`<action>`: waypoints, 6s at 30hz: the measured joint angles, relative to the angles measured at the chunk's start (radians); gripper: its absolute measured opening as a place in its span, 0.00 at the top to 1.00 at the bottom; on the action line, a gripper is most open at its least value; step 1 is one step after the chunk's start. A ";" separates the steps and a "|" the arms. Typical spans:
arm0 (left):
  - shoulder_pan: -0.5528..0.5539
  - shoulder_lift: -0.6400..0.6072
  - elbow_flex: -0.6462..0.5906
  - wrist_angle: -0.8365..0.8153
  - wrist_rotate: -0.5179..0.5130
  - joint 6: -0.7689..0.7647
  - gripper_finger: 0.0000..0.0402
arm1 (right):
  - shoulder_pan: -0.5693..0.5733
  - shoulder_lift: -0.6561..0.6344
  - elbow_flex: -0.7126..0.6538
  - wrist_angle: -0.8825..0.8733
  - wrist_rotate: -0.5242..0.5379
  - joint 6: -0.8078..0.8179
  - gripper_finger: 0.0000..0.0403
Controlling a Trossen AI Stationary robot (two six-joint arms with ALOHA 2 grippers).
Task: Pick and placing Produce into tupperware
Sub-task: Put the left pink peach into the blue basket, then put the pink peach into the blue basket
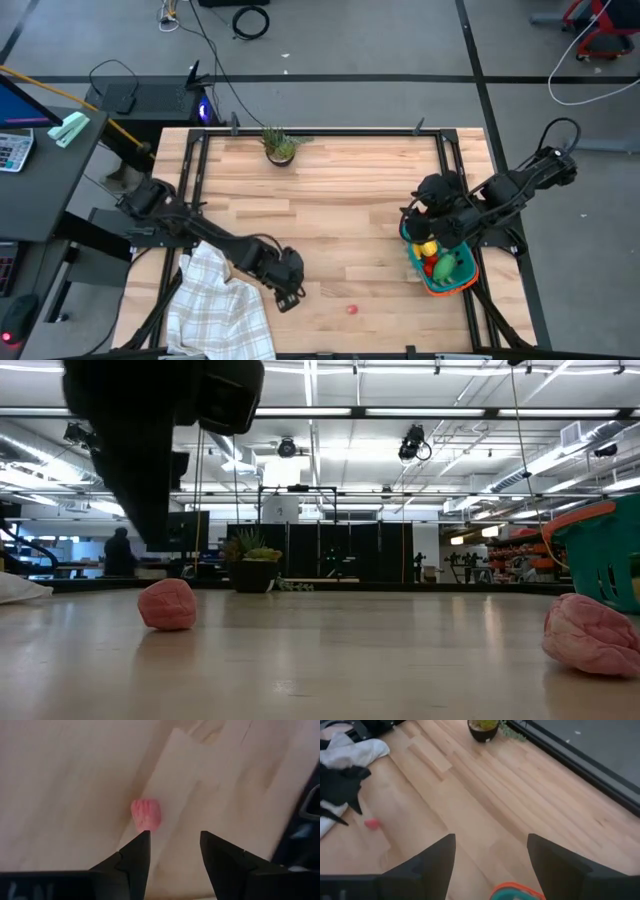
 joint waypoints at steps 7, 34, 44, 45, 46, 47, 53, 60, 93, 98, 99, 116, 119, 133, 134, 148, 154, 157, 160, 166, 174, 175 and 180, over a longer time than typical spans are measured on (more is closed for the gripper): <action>-0.027 0.122 0.002 0.000 -0.087 0.054 0.56 | 0.000 0.000 0.000 0.001 0.016 0.001 0.36; 0.001 0.158 0.027 0.030 -0.092 0.057 0.58 | 0.000 0.000 0.000 0.007 0.017 0.001 0.36; 0.024 0.156 0.029 0.028 -0.091 0.059 0.81 | 0.000 0.000 0.000 0.007 0.015 0.001 0.36; 0.025 0.155 0.029 0.028 -0.090 0.059 0.85 | 0.000 0.000 0.000 0.007 0.013 0.001 0.36; 0.026 0.154 0.029 0.029 -0.090 0.059 0.88 | 0.000 0.000 0.000 0.007 0.009 0.001 0.36; 0.026 0.154 0.029 0.032 -0.090 0.059 0.91 | 0.000 0.000 0.000 0.007 0.006 0.001 0.36; 0.030 0.154 0.113 0.023 -0.090 0.126 0.92 | 0.000 0.000 0.000 0.007 0.011 0.001 0.36; 0.094 0.154 0.344 0.029 -0.264 0.327 0.92 | -0.002 -0.004 0.029 0.015 0.143 0.002 0.36; 0.344 0.800 1.078 0.674 -0.127 0.720 0.92 | -0.002 0.003 0.480 -0.044 0.471 -0.361 0.36; 0.344 0.812 1.050 0.679 -0.125 0.714 0.89 | -0.002 0.003 0.480 -0.066 0.469 -0.364 0.36; 0.345 0.814 1.048 0.677 -0.125 0.714 0.88 | -0.002 0.003 0.480 -0.067 0.469 -0.364 0.36; 0.355 0.825 1.047 0.588 -0.127 0.763 0.68 | -0.002 0.003 0.480 -0.069 0.442 -0.363 0.36; 0.355 0.825 1.047 0.555 -0.126 0.763 0.60 | -0.002 0.003 0.480 -0.069 0.422 -0.363 0.36; 0.354 0.675 1.051 0.536 -0.070 0.668 0.51 | 0.002 0.007 0.480 -0.080 -0.082 -0.411 0.36; 0.354 0.644 1.052 0.499 -0.070 0.673 0.51 | 0.007 0.008 0.480 -0.084 -0.157 -0.394 0.36; 0.355 0.117 1.050 -0.123 -0.070 0.838 0.53 | 0.224 0.093 0.011 0.294 -0.174 -0.131 0.36; 0.355 -0.066 1.052 -0.124 -0.090 0.836 0.56 | 0.164 0.185 -0.290 0.667 -0.371 -0.142 0.38; 0.355 -0.121 1.050 -0.128 -0.099 0.833 0.57 | 0.141 0.248 -0.375 0.838 -0.530 -0.229 0.40; 0.349 -0.159 1.051 -0.127 -0.101 0.804 0.57 | 0.129 0.287 -0.421 0.988 -0.581 -0.380 0.44; 0.343 -0.163 1.050 -0.137 -0.100 0.790 0.57 | 0.059 0.297 -0.428 1.084 -0.562 -0.649 0.48; 0.345 -0.153 1.047 -0.185 -0.101 0.789 0.58 | 0.021 0.380 -0.426 1.104 -0.631 -0.671 0.48; 0.345 -0.153 1.047 -0.189 -0.101 0.790 0.58 | 0.025 0.398 -0.426 1.112 -0.635 -0.671 0.48; 0.347 -0.154 1.047 -0.217 -0.102 0.790 0.60 | 0.049 0.499 -0.426 1.183 -0.667 -0.666 0.49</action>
